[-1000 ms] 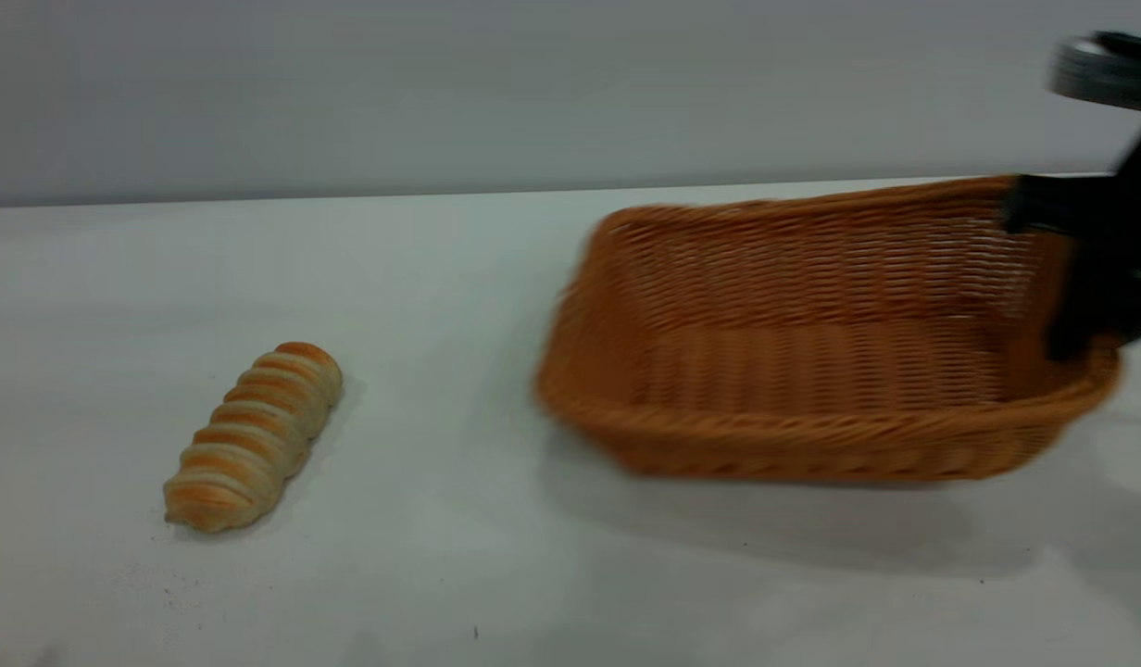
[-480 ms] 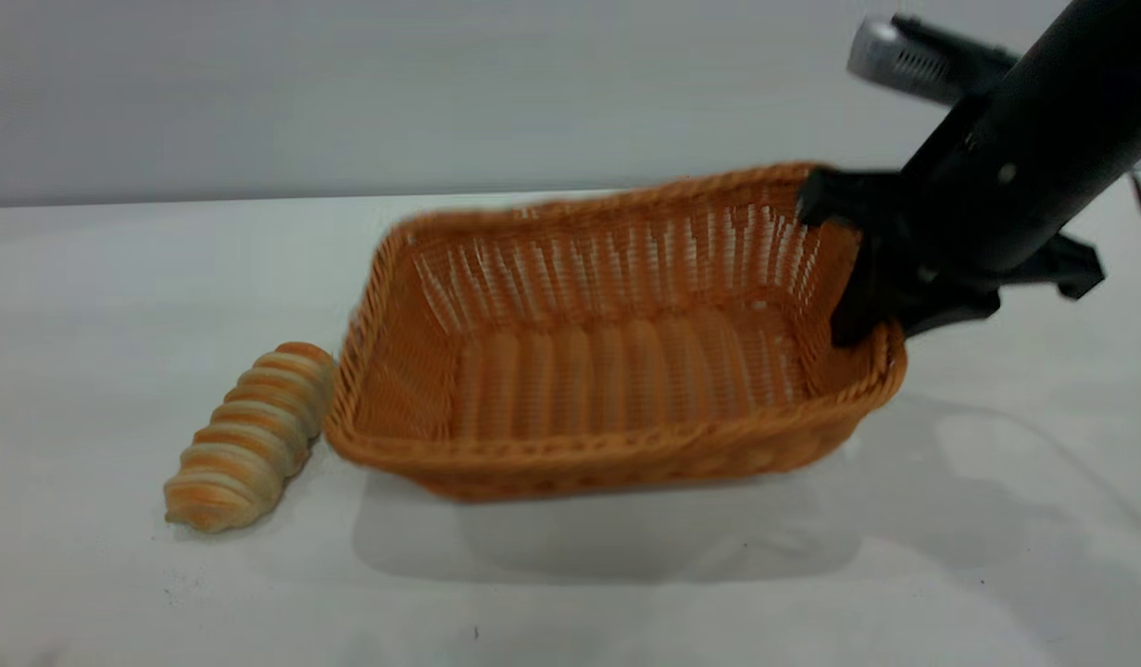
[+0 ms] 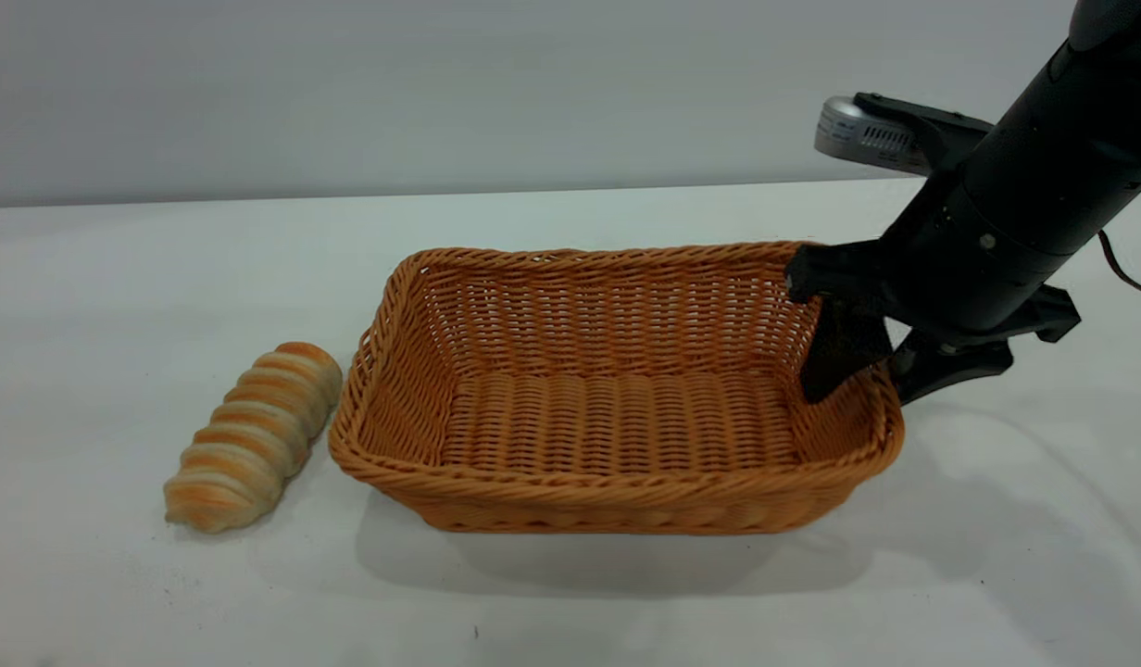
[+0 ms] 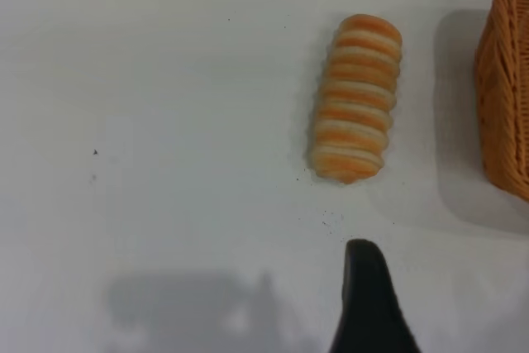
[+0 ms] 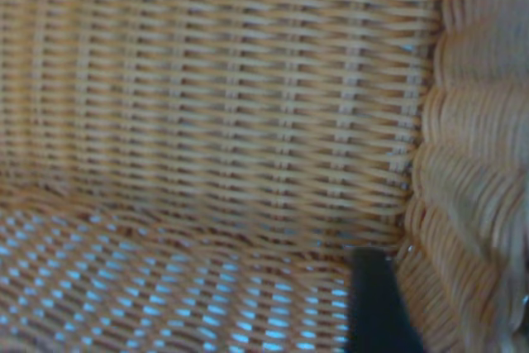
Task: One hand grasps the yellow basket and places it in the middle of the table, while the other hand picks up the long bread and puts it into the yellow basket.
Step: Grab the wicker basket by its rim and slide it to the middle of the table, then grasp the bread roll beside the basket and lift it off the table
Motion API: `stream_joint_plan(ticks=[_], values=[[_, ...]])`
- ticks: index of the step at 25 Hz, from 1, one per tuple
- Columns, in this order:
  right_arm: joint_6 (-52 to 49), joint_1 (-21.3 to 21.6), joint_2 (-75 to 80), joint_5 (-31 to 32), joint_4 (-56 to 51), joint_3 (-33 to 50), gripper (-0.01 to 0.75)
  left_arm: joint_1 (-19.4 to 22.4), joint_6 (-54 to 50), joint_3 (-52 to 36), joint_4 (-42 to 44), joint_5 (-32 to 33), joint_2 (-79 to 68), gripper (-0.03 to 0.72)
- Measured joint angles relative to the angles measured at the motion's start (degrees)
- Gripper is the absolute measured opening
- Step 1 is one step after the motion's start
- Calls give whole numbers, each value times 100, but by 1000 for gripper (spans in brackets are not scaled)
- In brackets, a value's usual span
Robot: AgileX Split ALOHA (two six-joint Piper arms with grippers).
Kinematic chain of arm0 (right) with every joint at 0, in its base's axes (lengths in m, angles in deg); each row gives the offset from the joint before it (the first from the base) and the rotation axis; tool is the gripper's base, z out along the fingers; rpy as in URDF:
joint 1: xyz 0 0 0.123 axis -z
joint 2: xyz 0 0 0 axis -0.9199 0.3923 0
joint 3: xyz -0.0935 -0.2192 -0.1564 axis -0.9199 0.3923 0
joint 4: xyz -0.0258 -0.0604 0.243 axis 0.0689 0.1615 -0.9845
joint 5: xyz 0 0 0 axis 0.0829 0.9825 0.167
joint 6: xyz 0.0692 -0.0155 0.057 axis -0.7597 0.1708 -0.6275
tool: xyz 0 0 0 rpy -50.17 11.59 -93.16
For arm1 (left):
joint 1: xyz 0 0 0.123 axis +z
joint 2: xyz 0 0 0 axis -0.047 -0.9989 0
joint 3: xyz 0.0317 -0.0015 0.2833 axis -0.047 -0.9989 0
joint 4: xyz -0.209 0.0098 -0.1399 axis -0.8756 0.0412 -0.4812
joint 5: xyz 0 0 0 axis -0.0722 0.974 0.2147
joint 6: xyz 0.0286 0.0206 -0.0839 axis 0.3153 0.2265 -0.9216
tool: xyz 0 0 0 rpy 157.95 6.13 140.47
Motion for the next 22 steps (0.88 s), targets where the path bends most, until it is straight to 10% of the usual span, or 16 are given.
stream_joint_plan(ticks=[5,22], values=[[510,0,-72,92,-7,0,623,0,0,0,0,-54,0,516],[680,0,-1919,791,578,0,558,0,1397,7,-1118,-825,-1439,516]])
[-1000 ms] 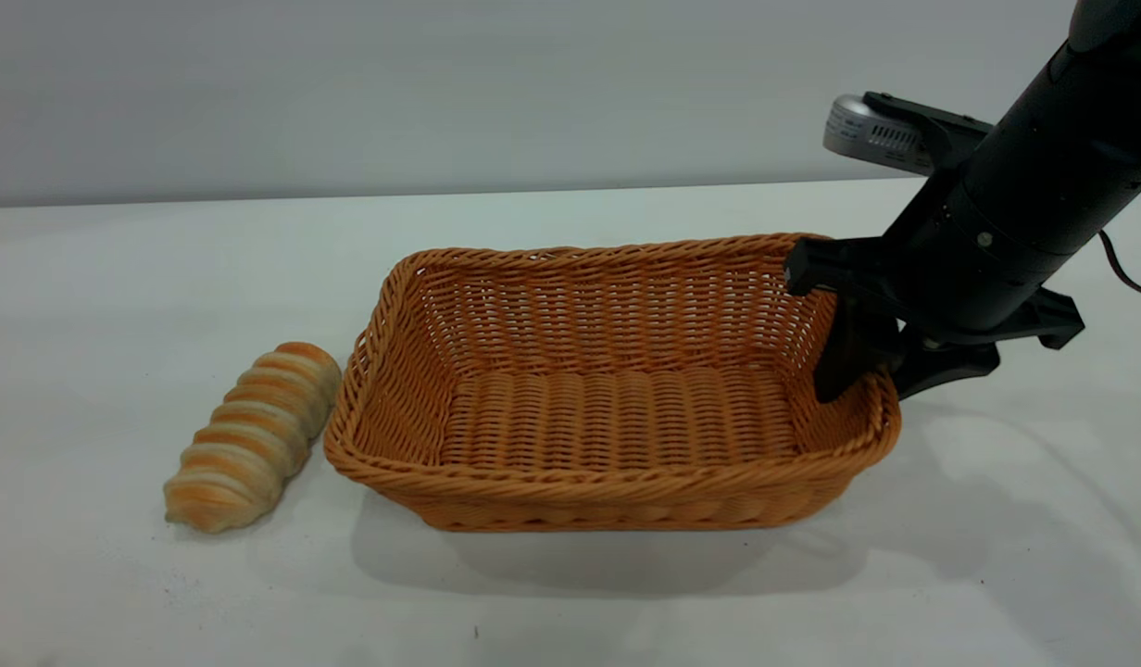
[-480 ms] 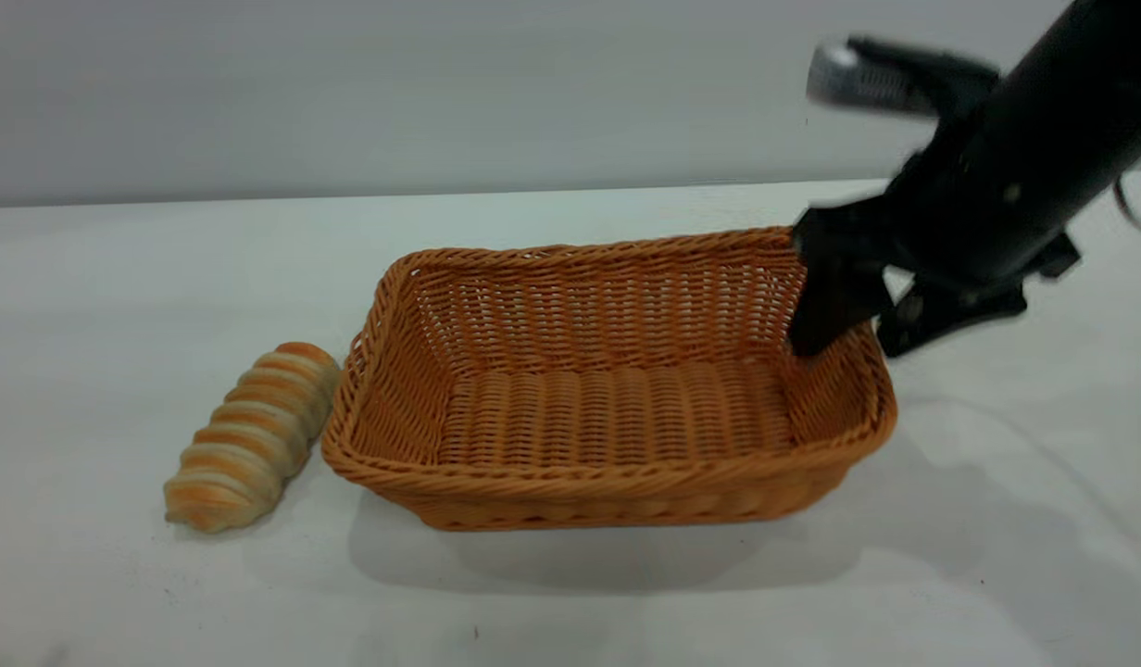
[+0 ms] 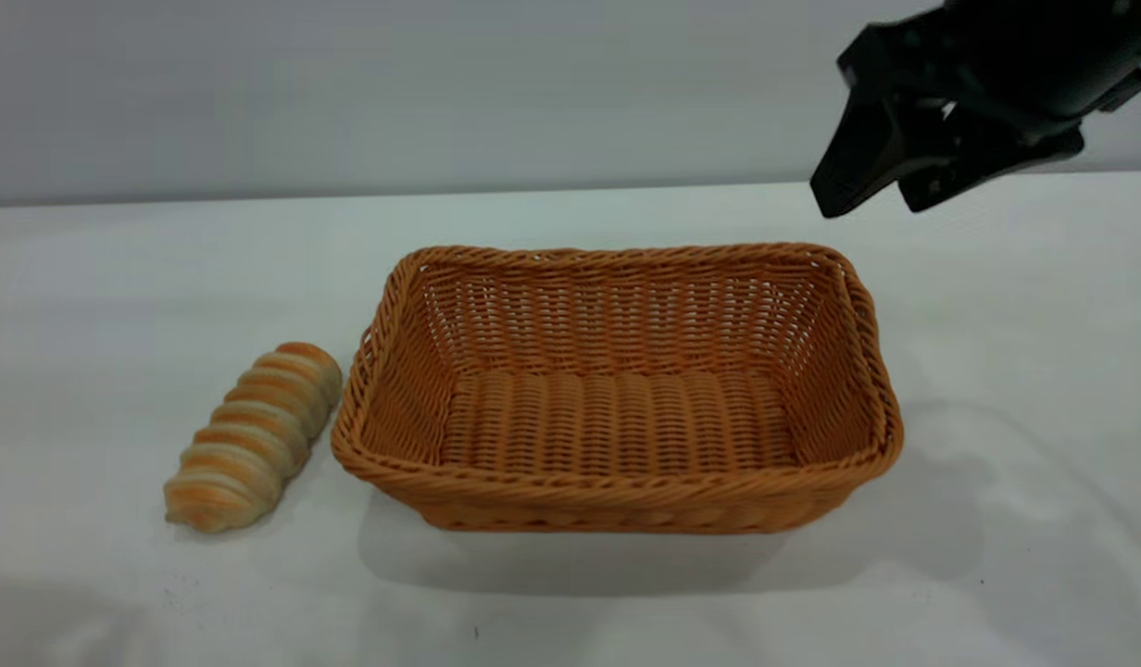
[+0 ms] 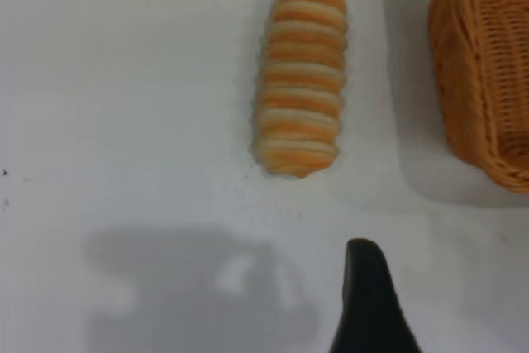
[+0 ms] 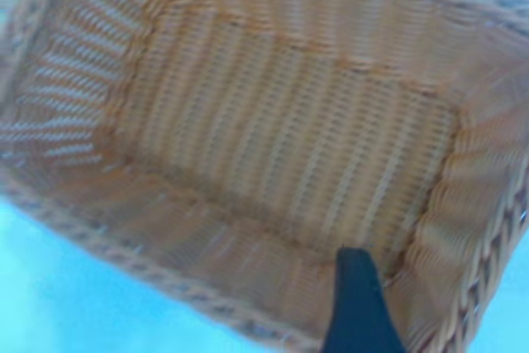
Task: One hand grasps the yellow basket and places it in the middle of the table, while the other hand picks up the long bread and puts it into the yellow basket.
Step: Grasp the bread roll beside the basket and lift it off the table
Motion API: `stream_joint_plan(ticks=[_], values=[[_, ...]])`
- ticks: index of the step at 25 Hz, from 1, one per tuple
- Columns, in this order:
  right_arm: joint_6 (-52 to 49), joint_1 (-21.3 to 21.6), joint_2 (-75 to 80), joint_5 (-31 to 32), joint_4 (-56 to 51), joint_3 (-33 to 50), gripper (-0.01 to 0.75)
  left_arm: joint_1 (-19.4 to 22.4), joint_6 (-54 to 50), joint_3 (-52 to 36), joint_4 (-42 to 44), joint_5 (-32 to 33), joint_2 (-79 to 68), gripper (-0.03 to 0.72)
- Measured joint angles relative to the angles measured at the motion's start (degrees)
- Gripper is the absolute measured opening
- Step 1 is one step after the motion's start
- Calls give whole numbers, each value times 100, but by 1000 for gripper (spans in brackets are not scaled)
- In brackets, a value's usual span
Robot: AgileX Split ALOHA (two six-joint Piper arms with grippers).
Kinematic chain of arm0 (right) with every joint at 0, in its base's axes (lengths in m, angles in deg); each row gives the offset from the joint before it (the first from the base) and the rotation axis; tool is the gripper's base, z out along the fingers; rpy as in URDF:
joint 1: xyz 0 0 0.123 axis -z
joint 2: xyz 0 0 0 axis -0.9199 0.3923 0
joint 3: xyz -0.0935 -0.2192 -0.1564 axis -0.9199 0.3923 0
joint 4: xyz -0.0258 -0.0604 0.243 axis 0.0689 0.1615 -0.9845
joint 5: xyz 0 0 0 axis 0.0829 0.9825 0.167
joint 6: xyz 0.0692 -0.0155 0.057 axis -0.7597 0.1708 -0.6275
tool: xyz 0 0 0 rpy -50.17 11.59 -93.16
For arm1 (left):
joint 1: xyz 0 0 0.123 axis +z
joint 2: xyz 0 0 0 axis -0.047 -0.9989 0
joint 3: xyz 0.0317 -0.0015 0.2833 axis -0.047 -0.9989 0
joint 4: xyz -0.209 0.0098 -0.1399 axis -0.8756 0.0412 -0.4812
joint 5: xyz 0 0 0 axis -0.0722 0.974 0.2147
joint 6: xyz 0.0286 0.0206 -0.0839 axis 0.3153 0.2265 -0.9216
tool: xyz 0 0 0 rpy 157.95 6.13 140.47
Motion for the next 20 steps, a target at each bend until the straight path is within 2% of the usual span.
stream_joint_plan(ticks=[10,15,20], values=[[600,0,-839,753,18,5,558,0,262,56,-43,-954,-1768,516],[1266,0,-1378,952,22,5,558,0,262,414,-44,-1314,-2545,516],[1500,0,-1926,1180,22,11,558,-35,262,952,-59,-1475,-3306,516]])
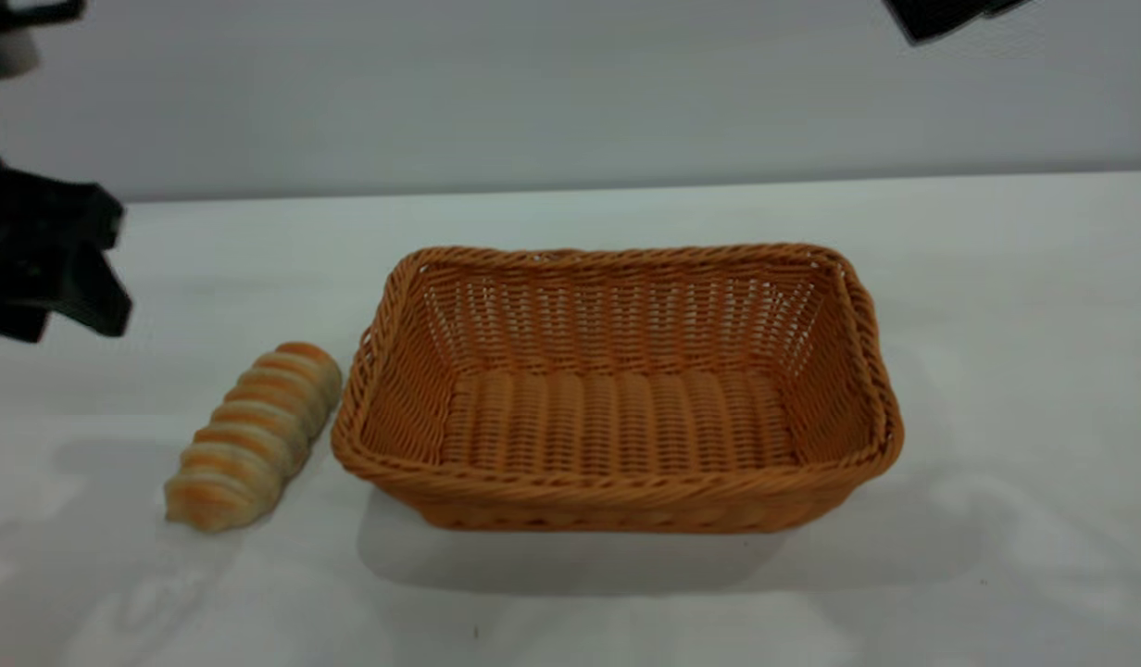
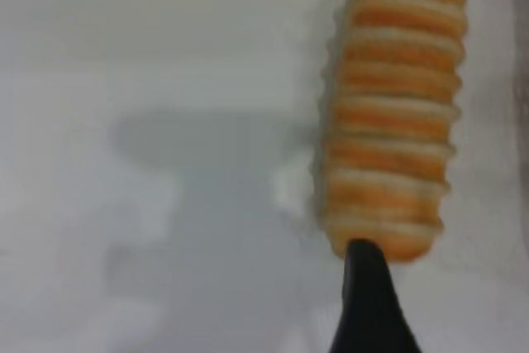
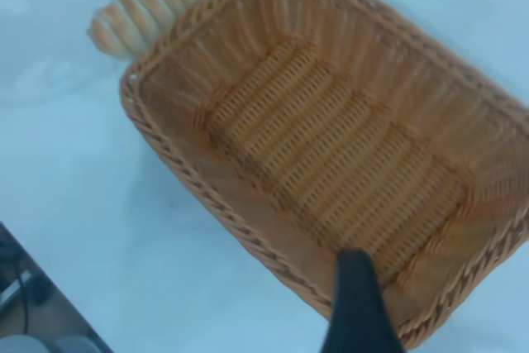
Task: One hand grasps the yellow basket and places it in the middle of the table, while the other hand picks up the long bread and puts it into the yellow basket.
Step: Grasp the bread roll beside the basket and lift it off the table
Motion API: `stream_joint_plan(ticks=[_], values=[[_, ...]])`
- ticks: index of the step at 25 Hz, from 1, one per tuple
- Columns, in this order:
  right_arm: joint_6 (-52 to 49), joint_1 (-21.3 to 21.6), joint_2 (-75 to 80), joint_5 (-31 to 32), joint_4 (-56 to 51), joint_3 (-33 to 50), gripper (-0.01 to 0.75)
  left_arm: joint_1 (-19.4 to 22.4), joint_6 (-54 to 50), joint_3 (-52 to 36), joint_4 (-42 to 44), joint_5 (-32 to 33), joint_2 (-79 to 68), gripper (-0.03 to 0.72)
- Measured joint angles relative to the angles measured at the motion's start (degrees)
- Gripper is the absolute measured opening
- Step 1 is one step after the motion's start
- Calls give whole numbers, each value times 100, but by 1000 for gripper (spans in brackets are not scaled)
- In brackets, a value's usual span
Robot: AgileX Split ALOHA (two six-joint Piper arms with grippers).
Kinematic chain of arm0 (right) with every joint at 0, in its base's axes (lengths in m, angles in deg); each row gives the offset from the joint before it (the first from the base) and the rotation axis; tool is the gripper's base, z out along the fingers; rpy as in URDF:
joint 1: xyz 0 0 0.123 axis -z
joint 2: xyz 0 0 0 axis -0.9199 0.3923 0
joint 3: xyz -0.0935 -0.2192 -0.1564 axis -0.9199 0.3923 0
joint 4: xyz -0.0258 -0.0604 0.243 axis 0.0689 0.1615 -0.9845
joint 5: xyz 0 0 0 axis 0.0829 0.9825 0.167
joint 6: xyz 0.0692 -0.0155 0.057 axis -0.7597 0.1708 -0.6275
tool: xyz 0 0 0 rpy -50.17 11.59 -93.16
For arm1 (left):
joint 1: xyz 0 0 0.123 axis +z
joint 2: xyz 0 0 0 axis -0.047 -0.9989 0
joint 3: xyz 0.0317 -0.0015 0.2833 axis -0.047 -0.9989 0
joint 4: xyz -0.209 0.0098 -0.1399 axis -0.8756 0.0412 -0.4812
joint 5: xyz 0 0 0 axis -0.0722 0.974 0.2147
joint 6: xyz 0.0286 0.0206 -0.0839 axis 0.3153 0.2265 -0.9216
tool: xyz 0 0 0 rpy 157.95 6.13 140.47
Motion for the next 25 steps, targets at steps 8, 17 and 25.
stream_joint_plan(ticks=[8,17,25], values=[[93,0,-842,472,14,0,558,-538,6,775,5,-109,-1263,516],[104,0,-1330,941,27,0,558,-604,146,1139,37,-263,-2356,516],[104,0,-1342,1047,43,0,558,-604,460,1163,37,-533,-2711,514]])
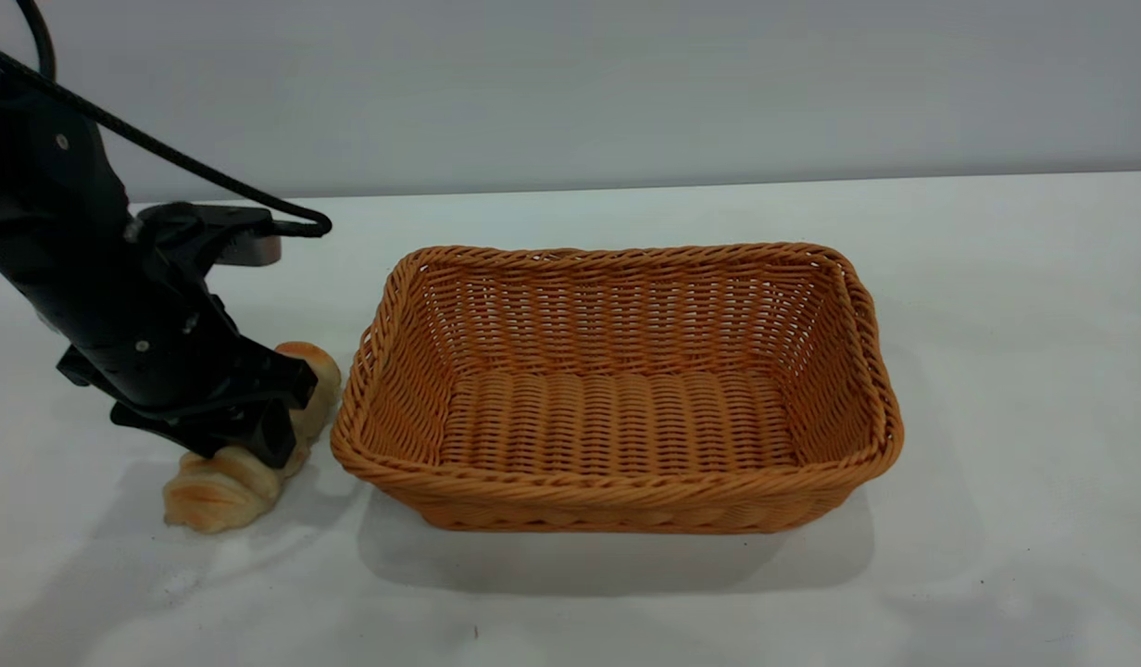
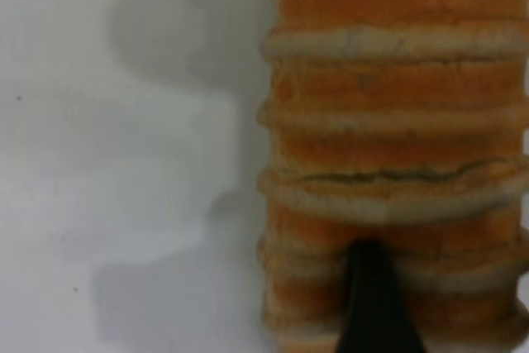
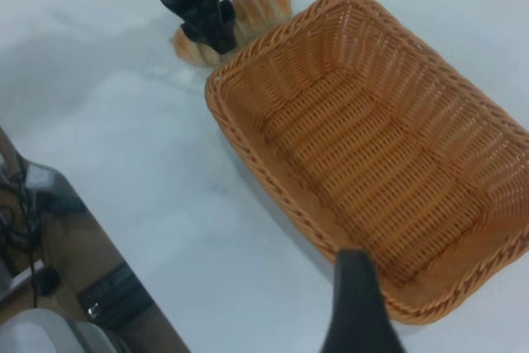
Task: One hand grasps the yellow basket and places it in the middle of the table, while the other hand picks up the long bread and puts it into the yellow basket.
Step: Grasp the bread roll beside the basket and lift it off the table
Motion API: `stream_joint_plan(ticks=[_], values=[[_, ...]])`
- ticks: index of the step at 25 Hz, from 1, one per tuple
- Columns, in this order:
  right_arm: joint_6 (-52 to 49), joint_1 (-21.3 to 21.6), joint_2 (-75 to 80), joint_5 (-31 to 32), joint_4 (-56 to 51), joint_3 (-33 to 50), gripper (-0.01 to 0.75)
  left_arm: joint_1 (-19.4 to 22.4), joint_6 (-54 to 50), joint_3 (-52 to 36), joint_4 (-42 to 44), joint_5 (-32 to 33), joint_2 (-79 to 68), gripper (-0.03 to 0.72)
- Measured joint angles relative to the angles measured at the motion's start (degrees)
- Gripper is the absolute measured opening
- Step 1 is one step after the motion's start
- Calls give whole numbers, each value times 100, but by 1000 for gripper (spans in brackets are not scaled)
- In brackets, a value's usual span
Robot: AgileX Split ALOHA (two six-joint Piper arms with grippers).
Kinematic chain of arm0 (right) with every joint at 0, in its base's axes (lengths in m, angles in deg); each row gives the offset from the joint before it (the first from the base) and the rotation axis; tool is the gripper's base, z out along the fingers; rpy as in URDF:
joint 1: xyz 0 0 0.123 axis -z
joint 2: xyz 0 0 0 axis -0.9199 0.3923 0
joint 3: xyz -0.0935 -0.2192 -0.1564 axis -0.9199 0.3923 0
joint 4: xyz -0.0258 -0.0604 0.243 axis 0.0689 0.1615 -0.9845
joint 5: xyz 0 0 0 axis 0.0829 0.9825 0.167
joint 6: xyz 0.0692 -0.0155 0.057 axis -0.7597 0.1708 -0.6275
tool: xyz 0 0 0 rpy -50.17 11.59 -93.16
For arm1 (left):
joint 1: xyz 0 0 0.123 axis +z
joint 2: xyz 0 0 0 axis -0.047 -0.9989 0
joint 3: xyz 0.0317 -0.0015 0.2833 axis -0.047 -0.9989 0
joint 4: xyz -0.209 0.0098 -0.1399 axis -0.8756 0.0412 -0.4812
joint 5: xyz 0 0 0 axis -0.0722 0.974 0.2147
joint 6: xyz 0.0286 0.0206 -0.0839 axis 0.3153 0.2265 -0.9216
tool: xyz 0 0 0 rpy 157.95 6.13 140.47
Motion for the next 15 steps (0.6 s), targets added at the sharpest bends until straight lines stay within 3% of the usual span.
stream_joint_plan(ticks=[4,12,15], values=[[2,0,0,55,4,0,558,0,7,6,0,-127,-92,446],[2,0,0,77,4,0,558,5,25,6,0,-244,-159,83],[2,0,0,77,4,0,558,5,116,6,0,-242,-141,70]])
